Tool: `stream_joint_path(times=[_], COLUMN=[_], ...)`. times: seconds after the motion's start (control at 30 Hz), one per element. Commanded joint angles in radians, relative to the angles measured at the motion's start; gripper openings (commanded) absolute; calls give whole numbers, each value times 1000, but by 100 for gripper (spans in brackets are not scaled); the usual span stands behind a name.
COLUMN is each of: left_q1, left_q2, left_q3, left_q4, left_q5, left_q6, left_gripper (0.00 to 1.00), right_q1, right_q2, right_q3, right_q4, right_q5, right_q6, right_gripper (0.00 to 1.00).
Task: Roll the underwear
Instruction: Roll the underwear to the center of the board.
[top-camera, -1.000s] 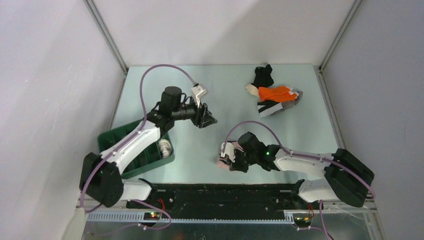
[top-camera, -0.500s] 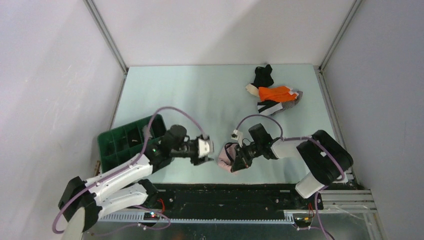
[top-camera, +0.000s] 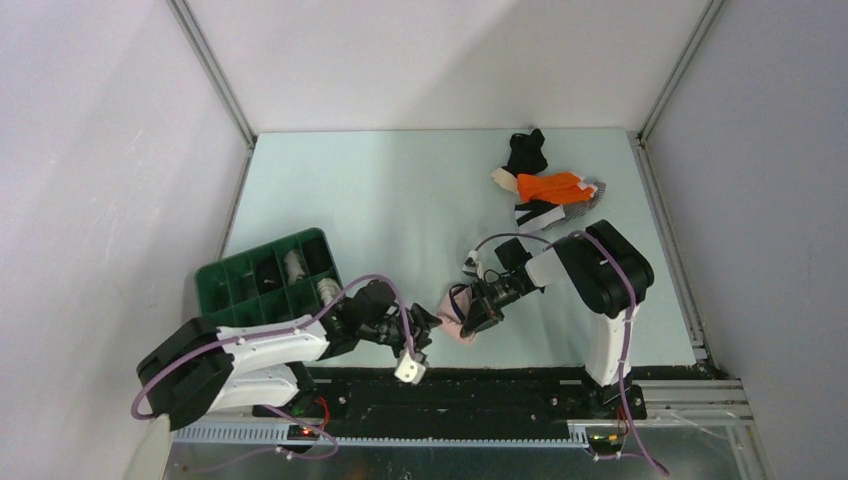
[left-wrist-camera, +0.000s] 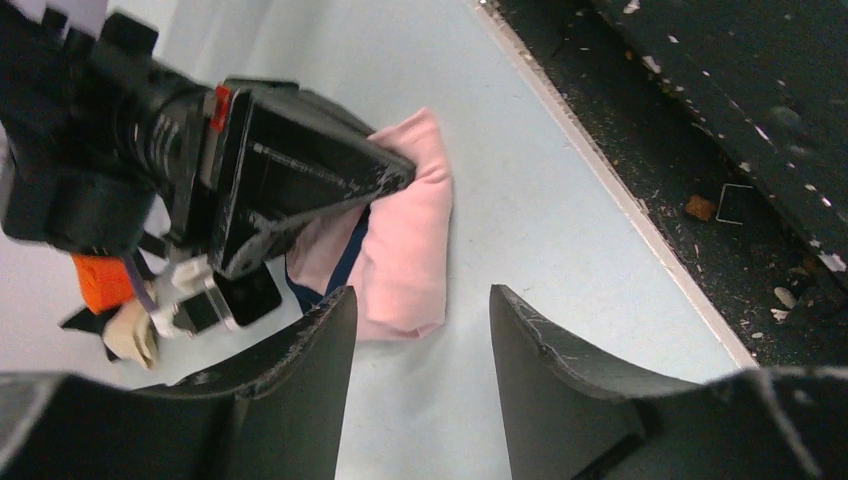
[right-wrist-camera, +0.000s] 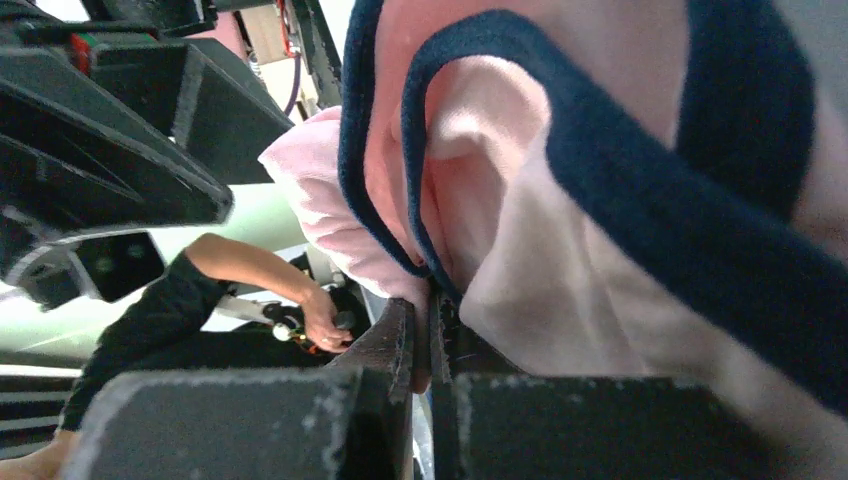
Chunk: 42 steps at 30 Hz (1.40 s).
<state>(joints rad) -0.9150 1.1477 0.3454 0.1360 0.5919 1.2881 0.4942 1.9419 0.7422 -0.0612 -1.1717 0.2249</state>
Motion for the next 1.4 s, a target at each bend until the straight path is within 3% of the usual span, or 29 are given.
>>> stream_joint_path(times=[0.0, 0.5, 0.77, 0.9, 1.07, 1.1, 1.17, 1.3, 1.37], left_q1=[-27, -116, -116, -133, -164, -165, -165, -160, -145], left_q2=[37, 310, 360, 408, 489, 501, 517, 556, 597], left_q3=[-10, 9, 61, 123, 260, 279, 323, 414, 479], left_q4=[64, 300, 184, 64, -104, -135, -224, -431, -537], left_q5=[32, -270, -357, -405, -451, -442, -414, -316, -222], left_q6=[198, 129, 102, 93, 54, 32, -4, -159, -249], left_gripper=[56, 50, 44, 32, 17, 7, 1, 0, 0], right_q1=[-10, -23, -33, -39, -48, -59, -85, -167, -219], right_q2=[69, 92, 86, 72, 30, 17, -34, -226, -388], right_q3=[52, 64, 64, 63, 63, 65, 80, 147, 153], right_q4=[-61, -80, -84, -95, -94, -93, -119, -232, -250], right_q5=[41, 44, 50, 73, 124, 133, 160, 260, 392], right_q6=[-4, 1, 2, -3, -1, -4, -16, -110, -180], right_gripper=[0, 0, 0, 1, 30, 33, 42, 62, 67])
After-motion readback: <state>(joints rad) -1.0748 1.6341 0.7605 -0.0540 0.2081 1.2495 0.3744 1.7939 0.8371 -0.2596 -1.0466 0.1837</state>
